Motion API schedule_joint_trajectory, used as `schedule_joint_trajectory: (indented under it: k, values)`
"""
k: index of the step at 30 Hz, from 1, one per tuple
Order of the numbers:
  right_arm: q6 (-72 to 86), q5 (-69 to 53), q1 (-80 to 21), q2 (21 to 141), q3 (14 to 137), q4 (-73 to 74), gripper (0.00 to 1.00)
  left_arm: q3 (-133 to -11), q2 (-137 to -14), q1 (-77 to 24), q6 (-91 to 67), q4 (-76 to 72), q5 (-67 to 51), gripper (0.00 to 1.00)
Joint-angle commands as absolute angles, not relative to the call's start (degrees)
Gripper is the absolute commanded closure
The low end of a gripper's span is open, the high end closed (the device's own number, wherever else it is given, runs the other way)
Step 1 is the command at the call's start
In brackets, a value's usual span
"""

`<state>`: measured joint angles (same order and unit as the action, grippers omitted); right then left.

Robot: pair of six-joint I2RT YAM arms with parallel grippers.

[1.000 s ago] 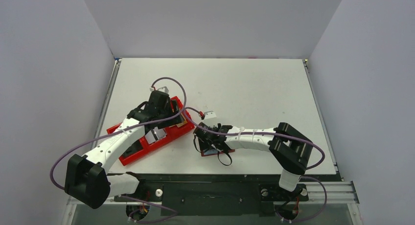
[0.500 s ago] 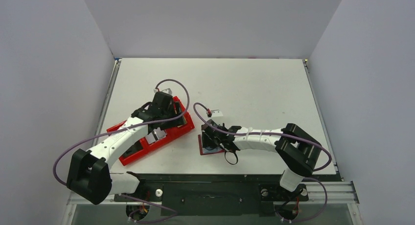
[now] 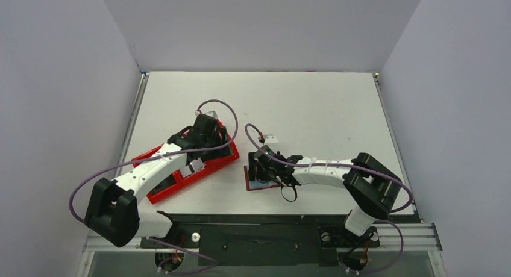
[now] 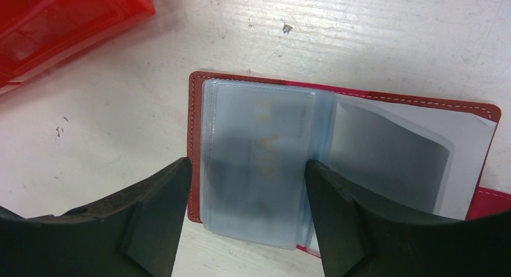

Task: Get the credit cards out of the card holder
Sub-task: Remove the credit card from the card holder.

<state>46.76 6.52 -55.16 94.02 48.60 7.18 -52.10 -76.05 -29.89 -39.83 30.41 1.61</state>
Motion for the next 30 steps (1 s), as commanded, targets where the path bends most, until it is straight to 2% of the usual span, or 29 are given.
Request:
schedule_joint_trajectory:
  k: [1,5,12,22,30]
  values:
    - [47.3,5.6,-54.8,92.9,47.0,7.0,0.33,-52.5,-76.3,-30.4,-40.1,27.9,1.5,0.40]
    - [47.9,6.2,-54.8,92.3,46.6,7.2,0.34,-52.5,-76.4,-30.5,-40.2,27.9,1.6,0.40]
    - [49.2,7.1,-54.3,92.0,45.2,7.1,0.50,-52.3,-76.4,-30.7,-40.3,27.7,1.7,0.40]
    - [48.8,8.7,-54.6,95.4,46.7,9.9,0.52,-52.6,-76.9,-31.5,-40.3,27.9,1.7,0.40]
    - [48.6,8.6,-54.5,97.6,46.1,10.2,0.68,-52.6,-77.8,-32.7,-40.6,27.8,1.9,0.40]
